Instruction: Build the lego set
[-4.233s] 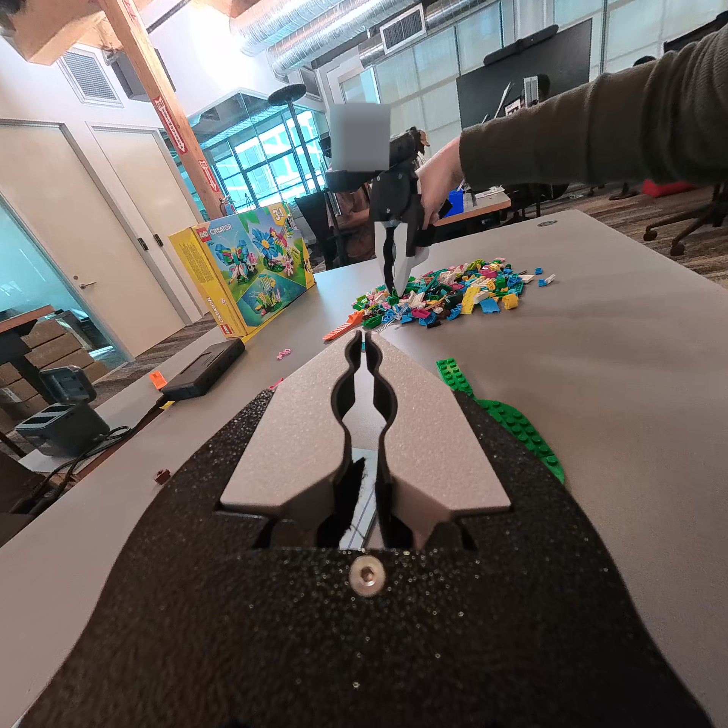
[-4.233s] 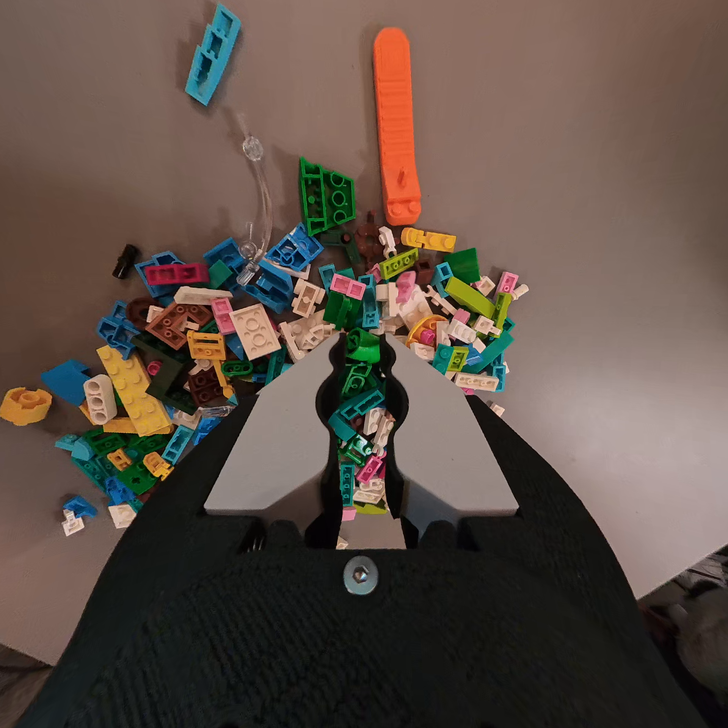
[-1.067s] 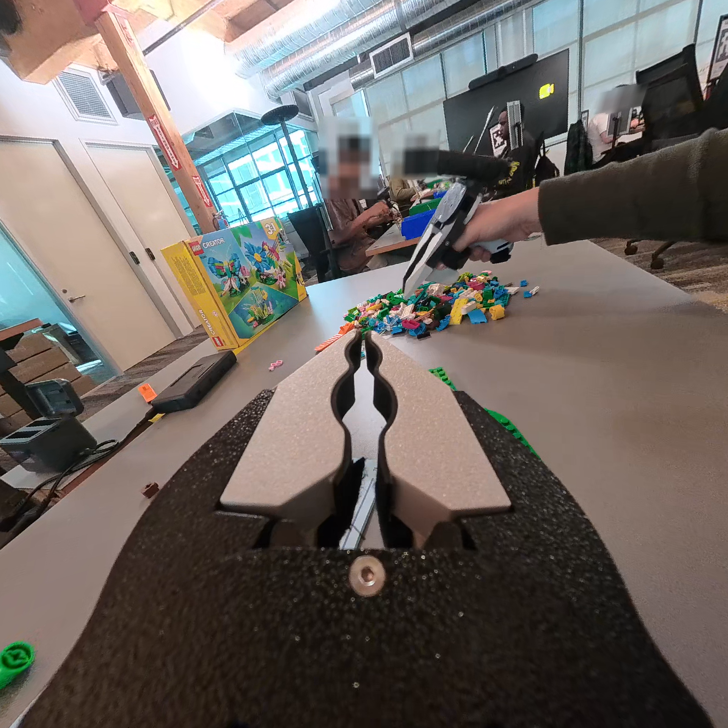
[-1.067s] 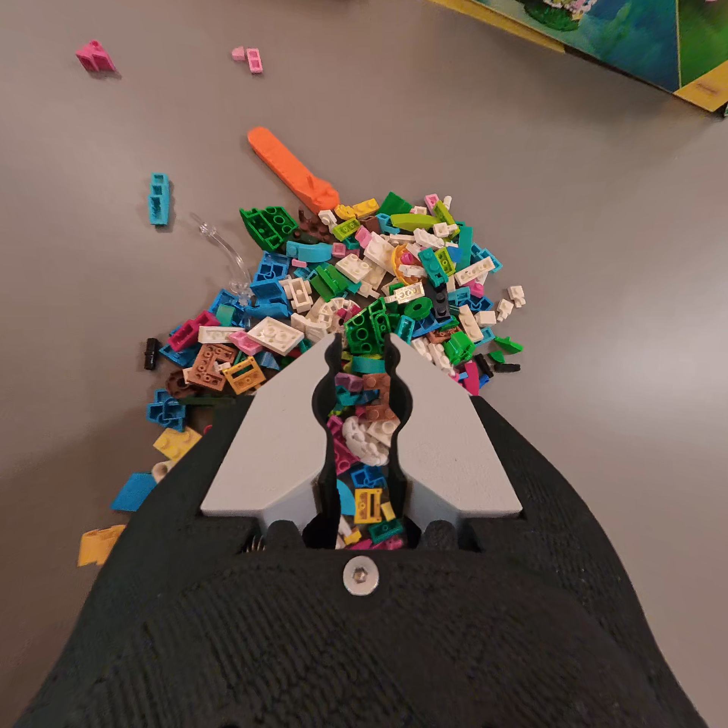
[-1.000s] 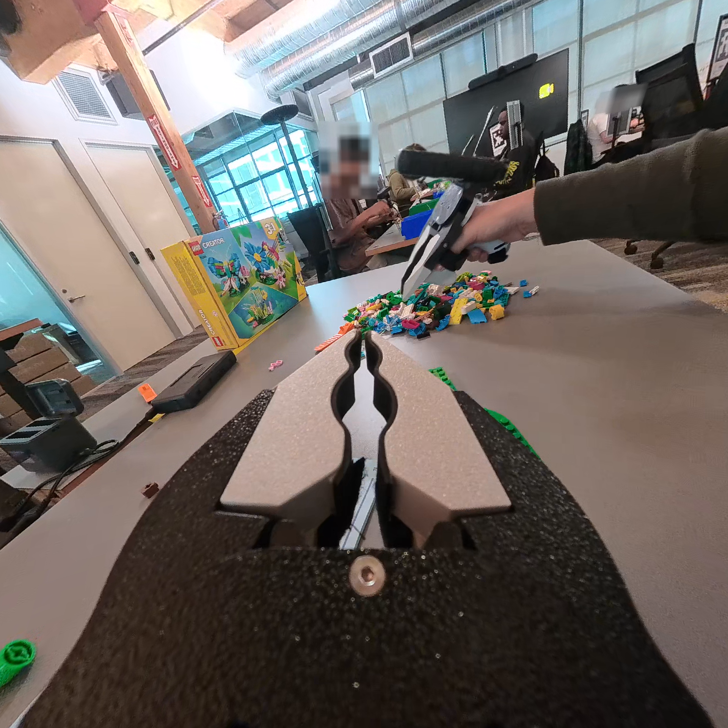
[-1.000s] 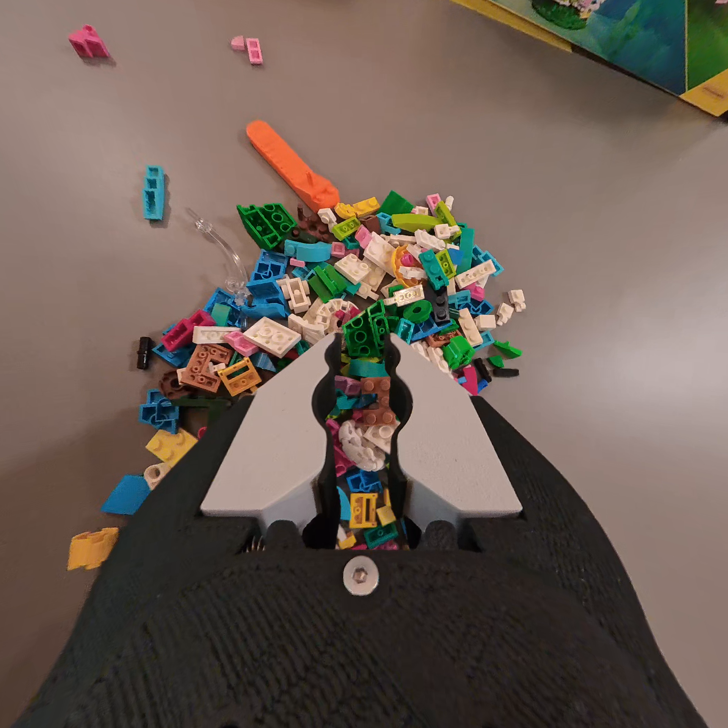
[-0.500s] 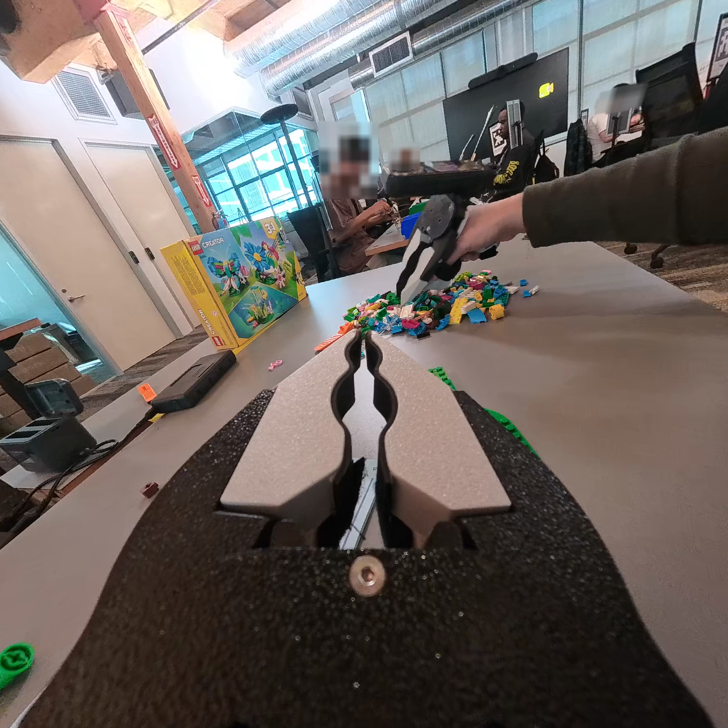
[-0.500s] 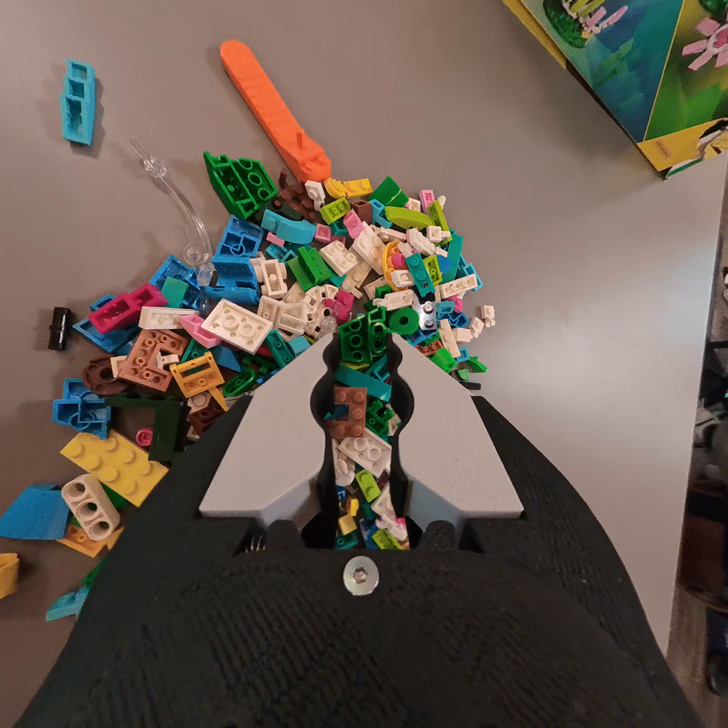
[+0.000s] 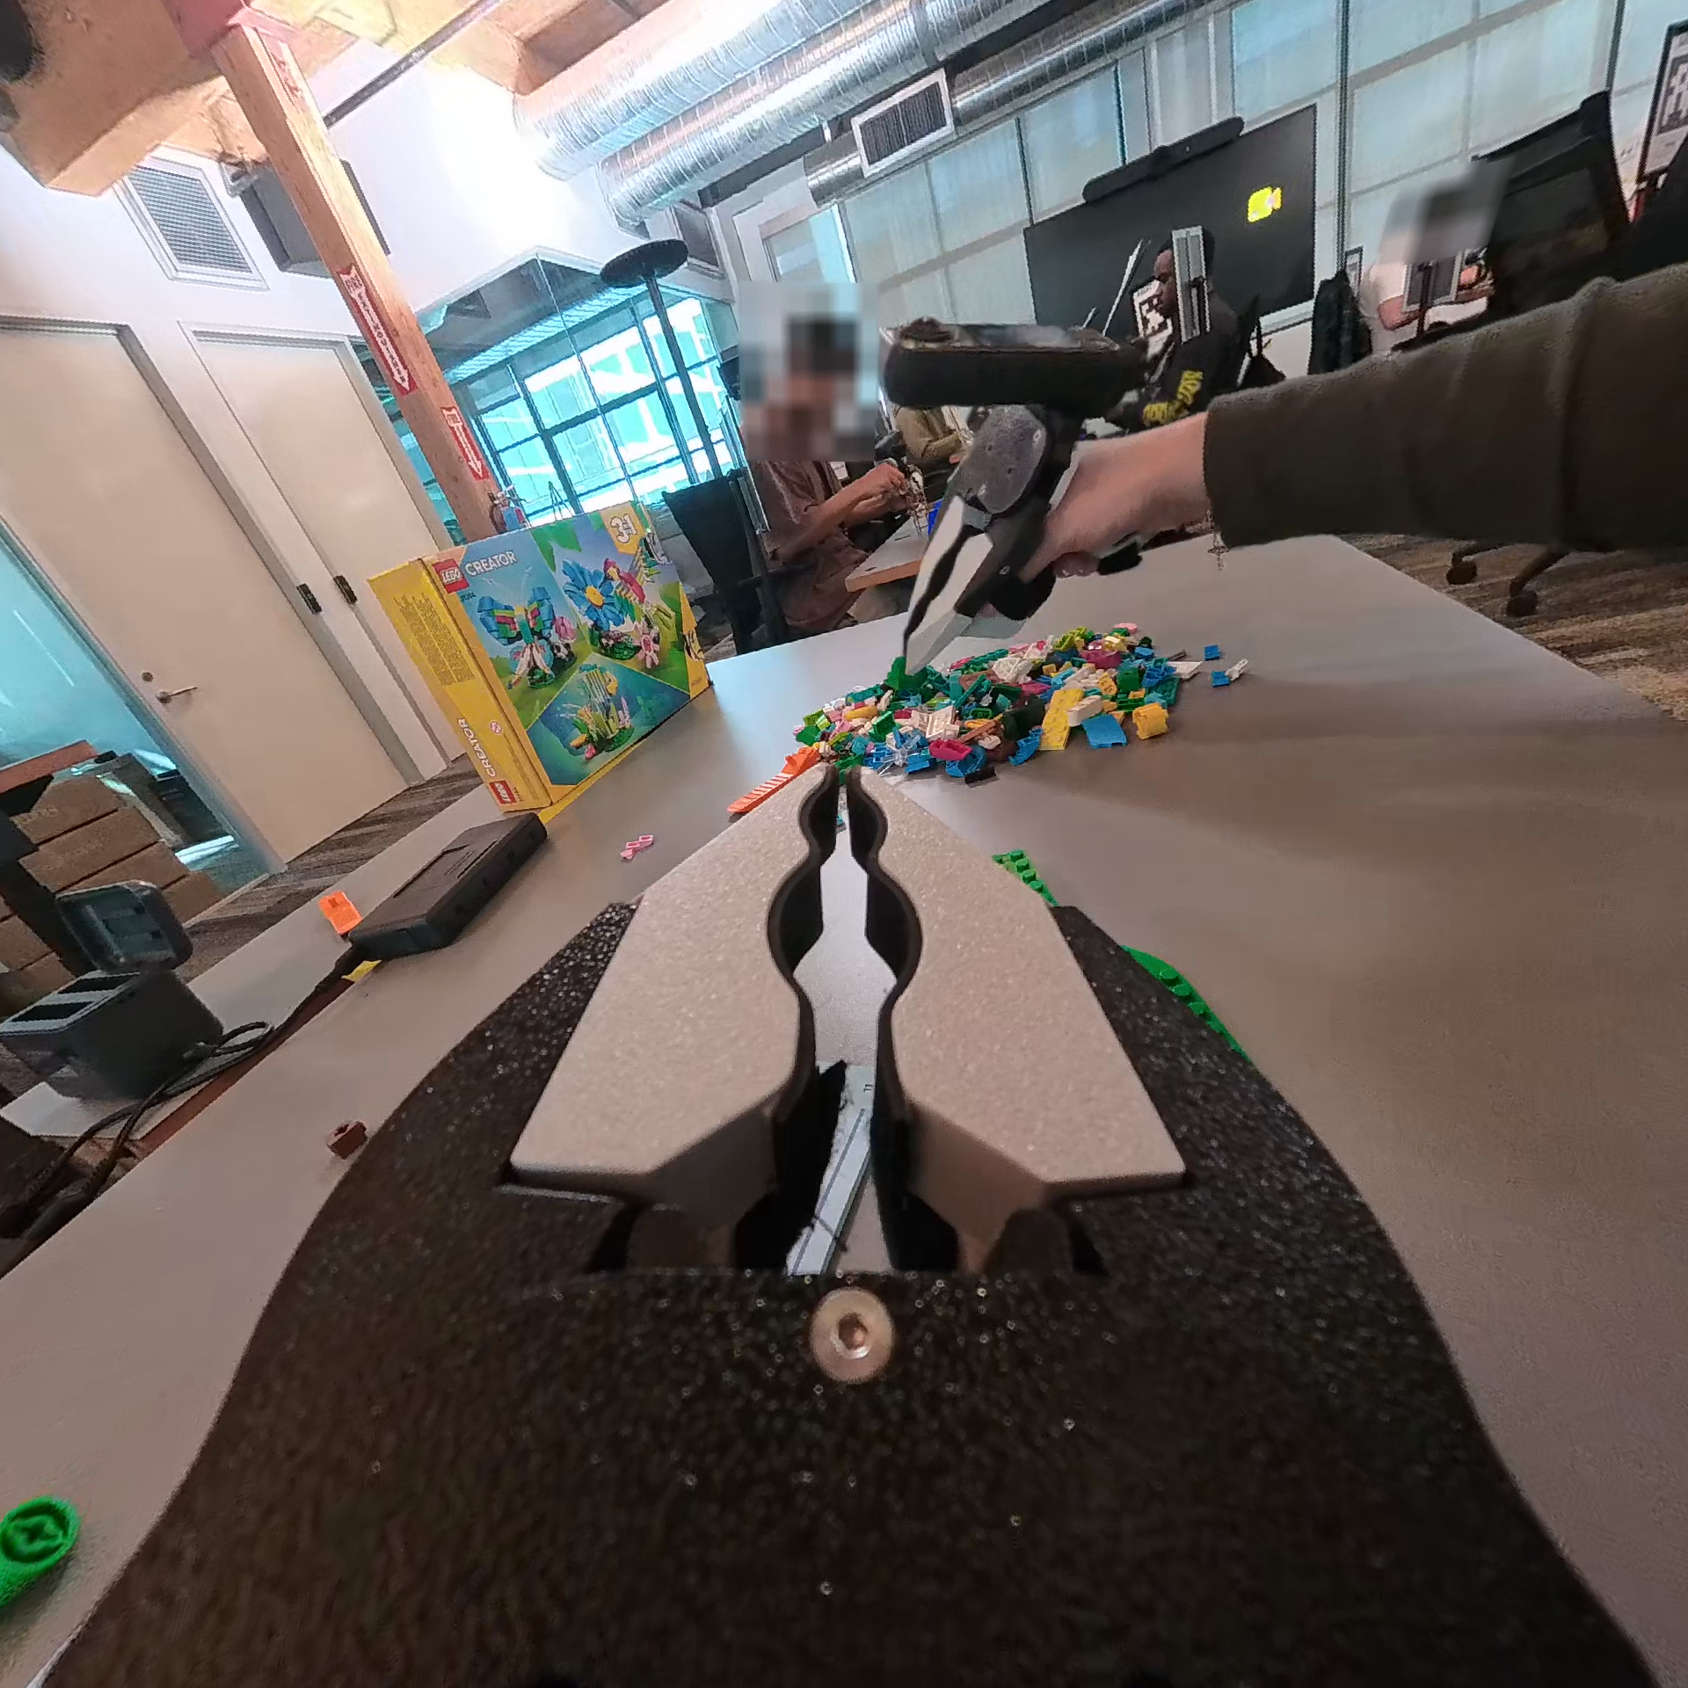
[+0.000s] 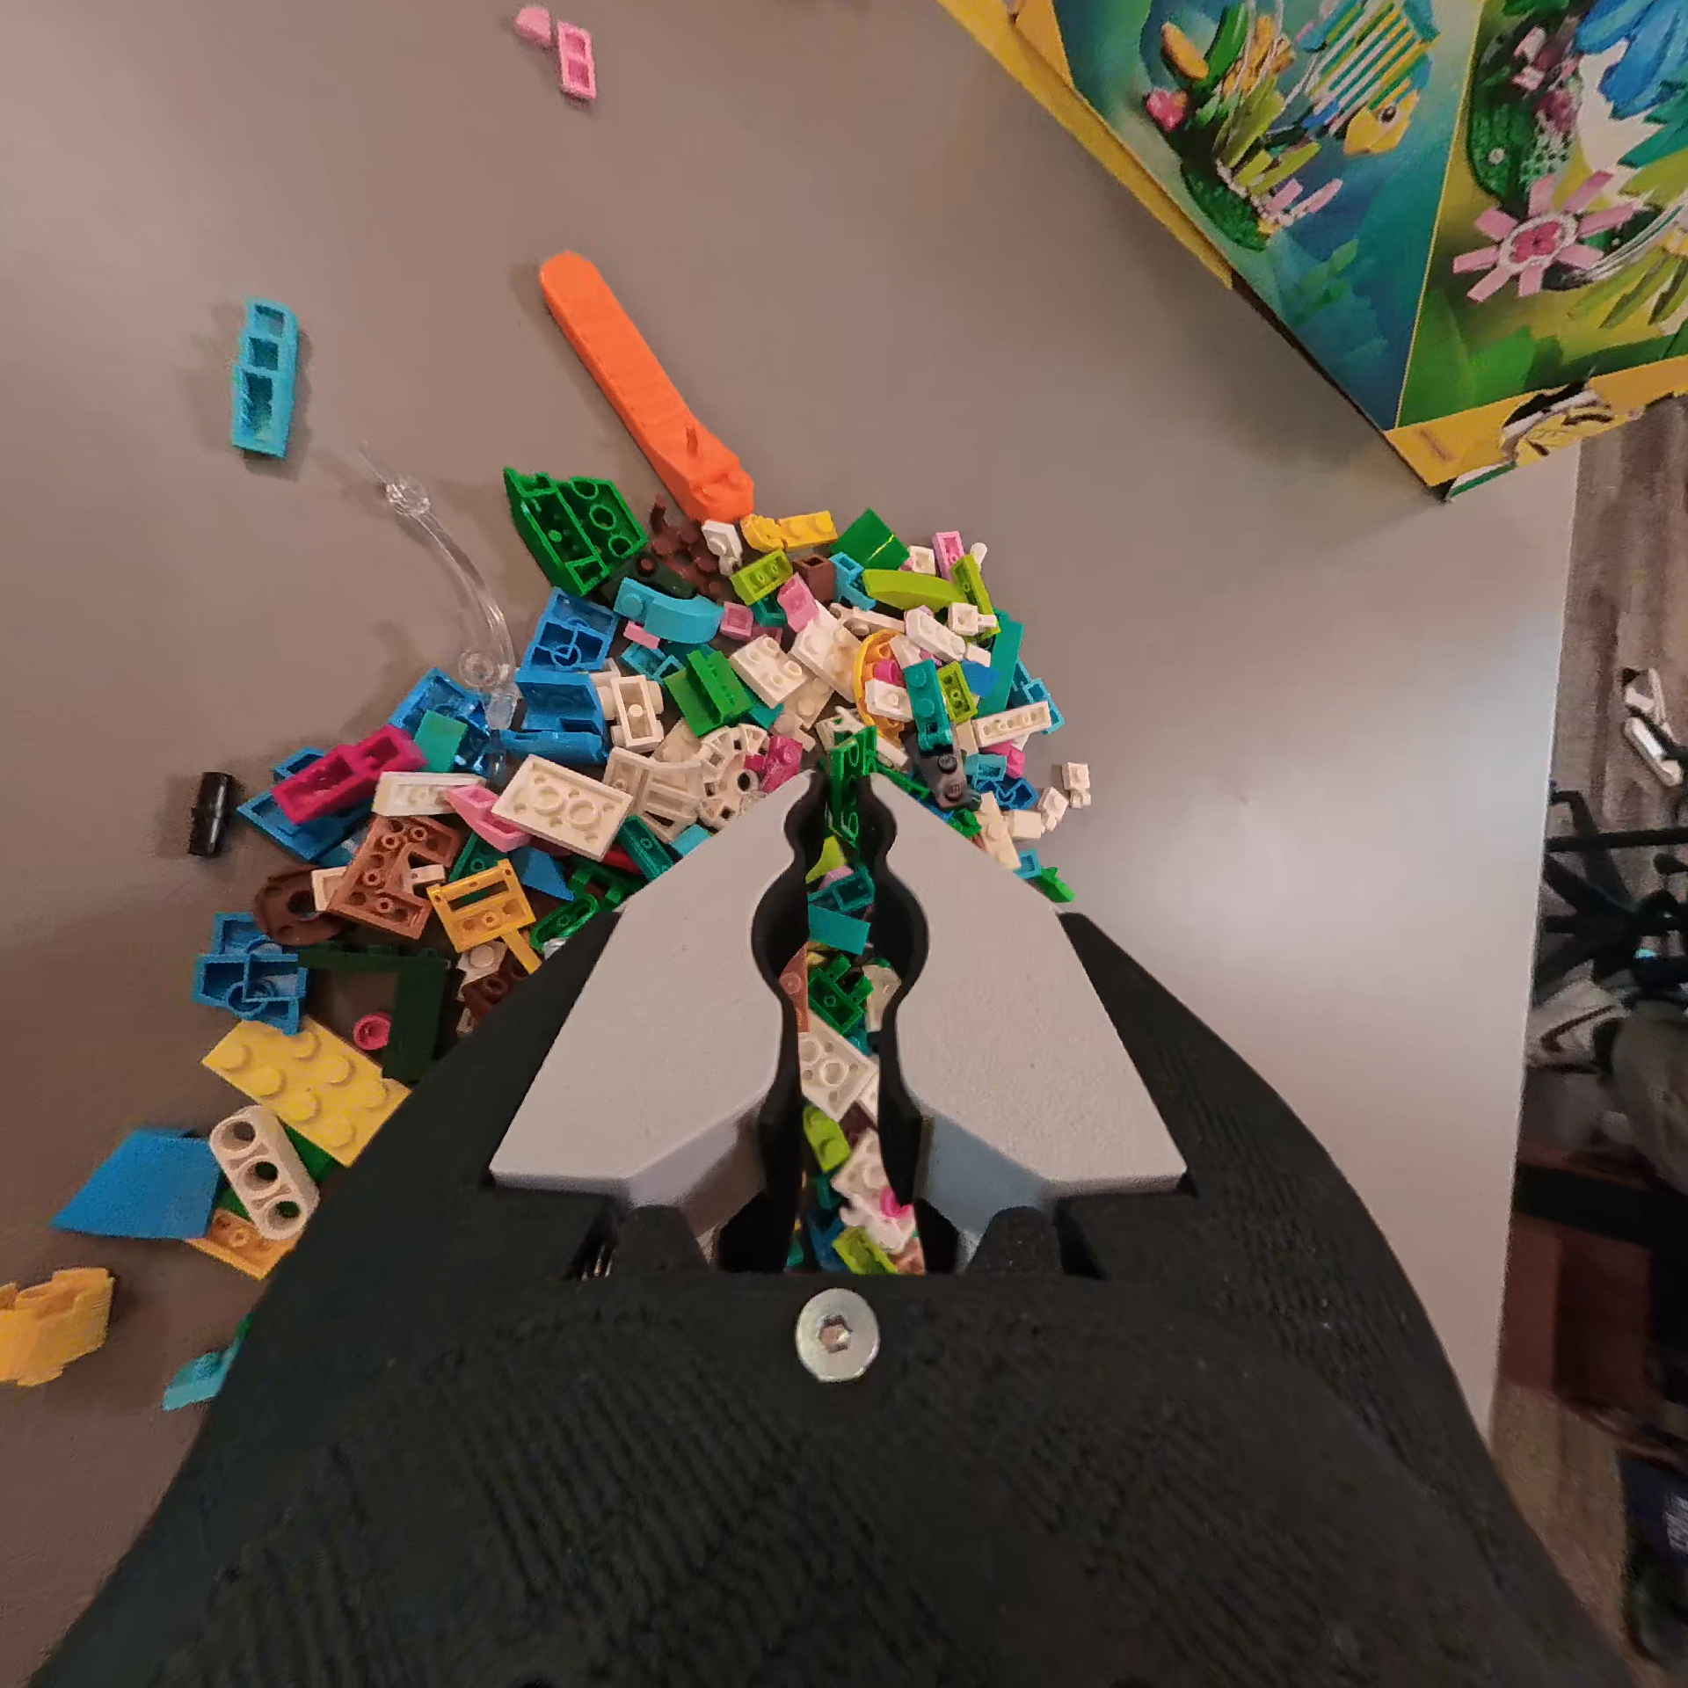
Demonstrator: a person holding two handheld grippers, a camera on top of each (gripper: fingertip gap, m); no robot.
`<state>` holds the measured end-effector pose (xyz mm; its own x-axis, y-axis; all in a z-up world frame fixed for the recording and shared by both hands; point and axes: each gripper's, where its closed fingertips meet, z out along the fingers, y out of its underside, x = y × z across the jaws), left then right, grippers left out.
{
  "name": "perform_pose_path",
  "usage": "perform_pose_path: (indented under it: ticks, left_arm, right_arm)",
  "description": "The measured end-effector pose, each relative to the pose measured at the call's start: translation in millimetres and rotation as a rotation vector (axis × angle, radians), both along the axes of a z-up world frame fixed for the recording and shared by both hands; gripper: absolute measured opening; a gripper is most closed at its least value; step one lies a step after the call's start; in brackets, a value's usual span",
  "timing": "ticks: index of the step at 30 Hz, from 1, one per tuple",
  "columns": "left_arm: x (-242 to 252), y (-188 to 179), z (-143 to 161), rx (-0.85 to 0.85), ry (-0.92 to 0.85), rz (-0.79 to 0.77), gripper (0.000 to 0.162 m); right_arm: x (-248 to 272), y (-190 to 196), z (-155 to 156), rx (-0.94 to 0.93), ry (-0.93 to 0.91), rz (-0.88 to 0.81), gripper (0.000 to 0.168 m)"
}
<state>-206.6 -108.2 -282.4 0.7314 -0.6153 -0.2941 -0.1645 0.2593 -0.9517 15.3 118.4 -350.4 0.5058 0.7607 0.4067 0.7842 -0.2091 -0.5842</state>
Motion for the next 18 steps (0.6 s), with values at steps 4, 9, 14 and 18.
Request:
perform_pose_path:
  ticks: [4, 9, 14, 18]
  left_arm:
    - [0.0, -0.1, 0.1, -0.001, -0.001, 0.0, 0.0]
    - [6.6, 0.8, -0.8, 0.004, 0.011, -0.013, 0.0]
    - [7.3, -4.4, 0.1, 0.012, 0.007, -0.027, 0.0]
    - [6.6, -4.8, 0.2, 0.005, 0.002, -0.03, 0.0]
  right_arm:
    - [-9.8, -0.6, 3.0, -0.024, 0.019, 0.023, 0.005]
    - [-106.8, -27.8, 36.7, -0.055, 0.288, 0.236, 0.005]
    - [-270.0, -106.0, 34.5, -0.033, 0.234, 0.724, 0.005]
    - [-357.8, -138.6, 13.4, 0.04, 0.091, 0.957, 0.005]
